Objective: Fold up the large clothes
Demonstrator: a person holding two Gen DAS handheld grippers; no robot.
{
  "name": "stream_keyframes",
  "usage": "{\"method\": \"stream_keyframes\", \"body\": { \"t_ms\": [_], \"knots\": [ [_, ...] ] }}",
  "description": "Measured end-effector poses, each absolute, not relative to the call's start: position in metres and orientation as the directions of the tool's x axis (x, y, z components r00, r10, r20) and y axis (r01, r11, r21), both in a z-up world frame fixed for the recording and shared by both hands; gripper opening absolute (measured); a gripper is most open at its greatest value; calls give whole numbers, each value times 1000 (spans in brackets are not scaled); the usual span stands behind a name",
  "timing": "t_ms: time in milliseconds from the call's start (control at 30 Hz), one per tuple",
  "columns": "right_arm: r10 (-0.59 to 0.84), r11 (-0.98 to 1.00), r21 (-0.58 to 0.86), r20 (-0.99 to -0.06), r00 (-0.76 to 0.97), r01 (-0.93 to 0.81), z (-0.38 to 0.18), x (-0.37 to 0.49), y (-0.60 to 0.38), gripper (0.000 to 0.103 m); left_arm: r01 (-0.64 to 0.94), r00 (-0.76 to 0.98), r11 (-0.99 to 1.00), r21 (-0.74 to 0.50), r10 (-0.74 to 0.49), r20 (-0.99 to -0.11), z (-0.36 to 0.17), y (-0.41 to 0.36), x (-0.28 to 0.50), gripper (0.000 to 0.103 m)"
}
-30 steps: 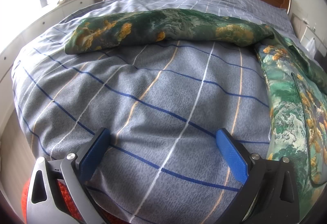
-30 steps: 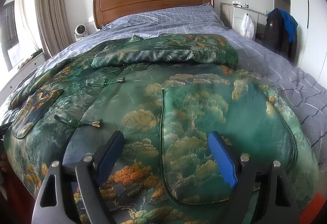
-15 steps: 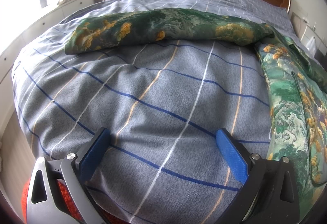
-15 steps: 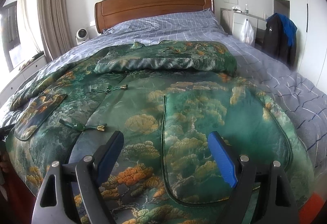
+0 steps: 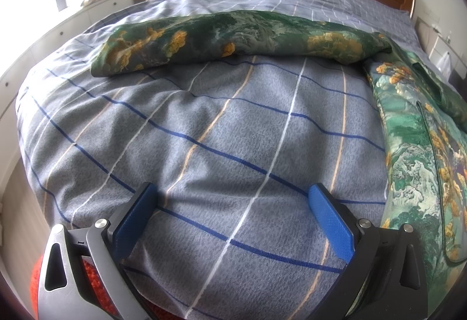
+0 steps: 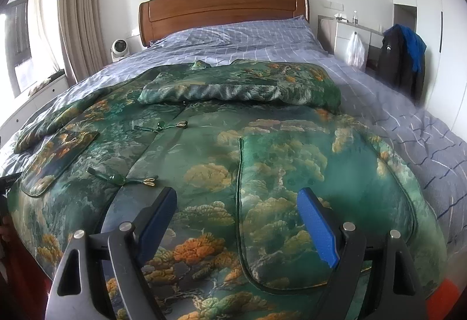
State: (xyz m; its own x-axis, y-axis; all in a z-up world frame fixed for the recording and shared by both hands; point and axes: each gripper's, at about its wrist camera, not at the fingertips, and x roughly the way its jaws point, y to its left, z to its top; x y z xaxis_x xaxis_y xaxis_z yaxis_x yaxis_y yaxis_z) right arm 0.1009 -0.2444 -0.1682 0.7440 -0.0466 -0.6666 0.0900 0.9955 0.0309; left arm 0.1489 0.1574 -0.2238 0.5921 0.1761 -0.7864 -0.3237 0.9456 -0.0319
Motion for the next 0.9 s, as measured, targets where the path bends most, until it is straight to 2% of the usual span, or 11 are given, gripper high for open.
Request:
{"method": "stream_keyframes", "body": {
  "t_ms": [167,333,400,533,667,700,733,767,800,833,900],
  "knots": [
    [-50,995,28,-666,744,91,-167,101,-244,84,-340,548,938,-65,141,-825,-207,168,150,102],
    [-56,996,17,-650,758,88,-163,97,-244,84,-378,666,884,-276,53,-744,-140,240,157,103],
    [-48,997,18,-653,756,79,-163,99,-242,84,-397,663,858,-326,23,-748,-128,280,178,103],
    [-33,997,30,-654,756,69,-164,100,-241,84,-572,591,772,-276,155,-791,-133,359,218,102],
    [-37,997,28,-650,759,73,-162,99,-241,84,-644,441,740,-194,152,-884,-175,399,255,101],
    [-40,997,25,-652,757,74,-163,100,-241,84,-638,433,739,-217,112,-894,-185,399,261,94],
    [-41,997,24,-655,755,75,-164,100,-241,84,-631,433,739,-238,81,-898,-191,395,264,73],
    [-42,997,23,-658,752,75,-165,101,-241,84,-618,433,744,-254,52,-900,-194,392,268,59],
    [-40,997,23,-662,748,75,-166,101,-241,84,-602,435,752,-268,28,-900,-195,387,271,32],
    [-39,997,24,-665,746,74,-167,102,-240,84,-595,423,766,-242,42,-905,-193,381,273,13],
    [-33,997,27,-666,745,69,-168,103,-239,84,-579,421,798,-166,118,-900,-173,369,277,8]
  ]
}}
